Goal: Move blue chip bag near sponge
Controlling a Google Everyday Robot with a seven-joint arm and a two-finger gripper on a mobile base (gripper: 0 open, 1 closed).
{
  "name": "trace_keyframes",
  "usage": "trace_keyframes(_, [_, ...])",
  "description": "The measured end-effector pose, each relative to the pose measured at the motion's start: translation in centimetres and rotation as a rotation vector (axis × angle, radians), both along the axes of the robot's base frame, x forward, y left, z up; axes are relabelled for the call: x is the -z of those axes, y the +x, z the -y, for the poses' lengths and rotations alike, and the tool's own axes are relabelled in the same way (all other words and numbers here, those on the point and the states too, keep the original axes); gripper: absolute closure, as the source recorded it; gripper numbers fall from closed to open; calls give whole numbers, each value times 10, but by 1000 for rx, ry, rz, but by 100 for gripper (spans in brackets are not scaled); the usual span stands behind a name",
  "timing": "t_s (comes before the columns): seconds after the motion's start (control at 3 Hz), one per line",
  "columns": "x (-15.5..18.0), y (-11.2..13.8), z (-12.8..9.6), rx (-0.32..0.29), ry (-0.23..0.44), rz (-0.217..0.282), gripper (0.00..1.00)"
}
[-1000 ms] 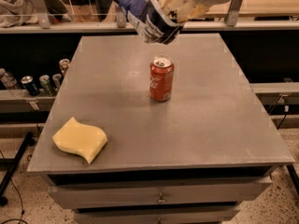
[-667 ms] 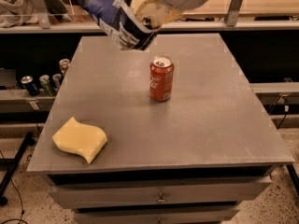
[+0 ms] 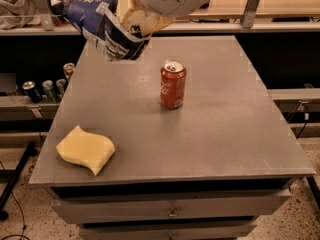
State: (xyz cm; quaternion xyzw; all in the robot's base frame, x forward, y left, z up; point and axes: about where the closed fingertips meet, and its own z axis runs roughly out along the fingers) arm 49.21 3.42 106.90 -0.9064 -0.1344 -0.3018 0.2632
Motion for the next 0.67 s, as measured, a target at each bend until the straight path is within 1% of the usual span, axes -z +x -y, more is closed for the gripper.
trace_keyframes(0.33, [18,-13,-25,-46,-57,0,100])
trace_keyframes(0.67, [46,-21,-55,-113,-65,-37,100])
